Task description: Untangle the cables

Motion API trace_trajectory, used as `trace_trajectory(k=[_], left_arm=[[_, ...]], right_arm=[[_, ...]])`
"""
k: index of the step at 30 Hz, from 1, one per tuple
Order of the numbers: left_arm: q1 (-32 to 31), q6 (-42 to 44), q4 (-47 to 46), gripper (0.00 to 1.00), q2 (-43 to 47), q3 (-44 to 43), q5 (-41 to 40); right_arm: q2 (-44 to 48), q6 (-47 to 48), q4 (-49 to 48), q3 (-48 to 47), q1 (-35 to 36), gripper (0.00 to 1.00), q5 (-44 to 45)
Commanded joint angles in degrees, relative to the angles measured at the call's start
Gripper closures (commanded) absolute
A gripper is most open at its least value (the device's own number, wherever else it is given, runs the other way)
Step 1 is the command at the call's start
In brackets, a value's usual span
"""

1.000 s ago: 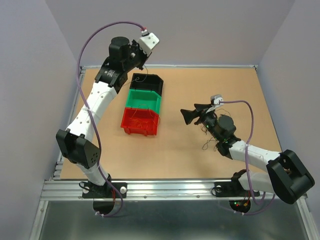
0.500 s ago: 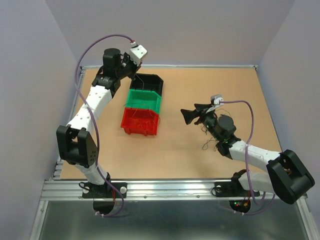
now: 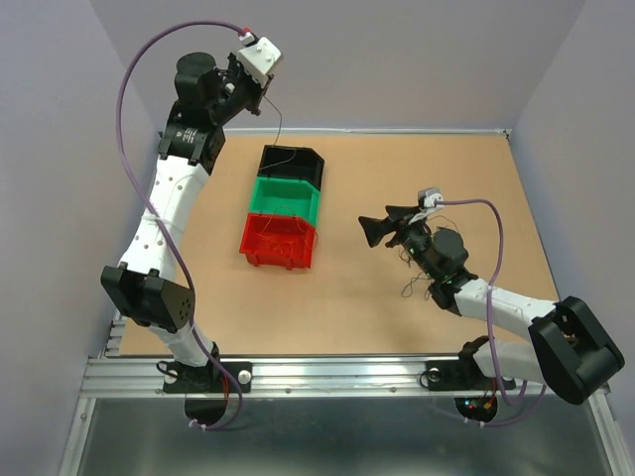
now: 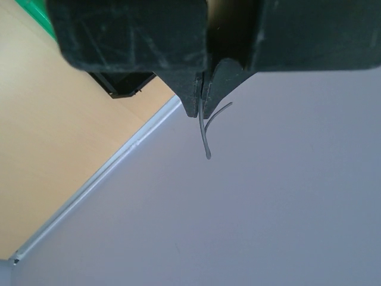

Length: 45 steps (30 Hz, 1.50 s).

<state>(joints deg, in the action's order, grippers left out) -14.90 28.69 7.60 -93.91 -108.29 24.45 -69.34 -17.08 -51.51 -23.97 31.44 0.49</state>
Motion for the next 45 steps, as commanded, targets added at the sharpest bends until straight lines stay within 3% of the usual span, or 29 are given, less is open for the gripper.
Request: trace_trajectory(k=[1,13,34,40,45], left_arm=[[0.13,0.49,0.84,1.00,1.53,-4.12,-1.42],[-0.05,-1.00,1.19,1.00,-1.80,-1.93,3.59],[0.04,1.02,-6.37,1.00,-2.68,17.67,8.16],[0.04,12.69,1.36,1.00,-5.58,19.96,8.26],[0.13,18.23,0.77,1.00,-8.83,22.85,-0.08]], right_arm=[[0.26,1.44,-3.43,-0.38,-0.24,0.08,0.48],[1.31,1.26,-3.43,-0.03,-0.24,0.08,-0.23],[2.19,1.61,-3.25,0.94,-0.33,0.08,-0.14],[2.98,2.05,-2.64,1.12,-0.33,0.08,-0.14],[2.55,2.14,-2.55,0.76,-0.24,0.09,-1.71]])
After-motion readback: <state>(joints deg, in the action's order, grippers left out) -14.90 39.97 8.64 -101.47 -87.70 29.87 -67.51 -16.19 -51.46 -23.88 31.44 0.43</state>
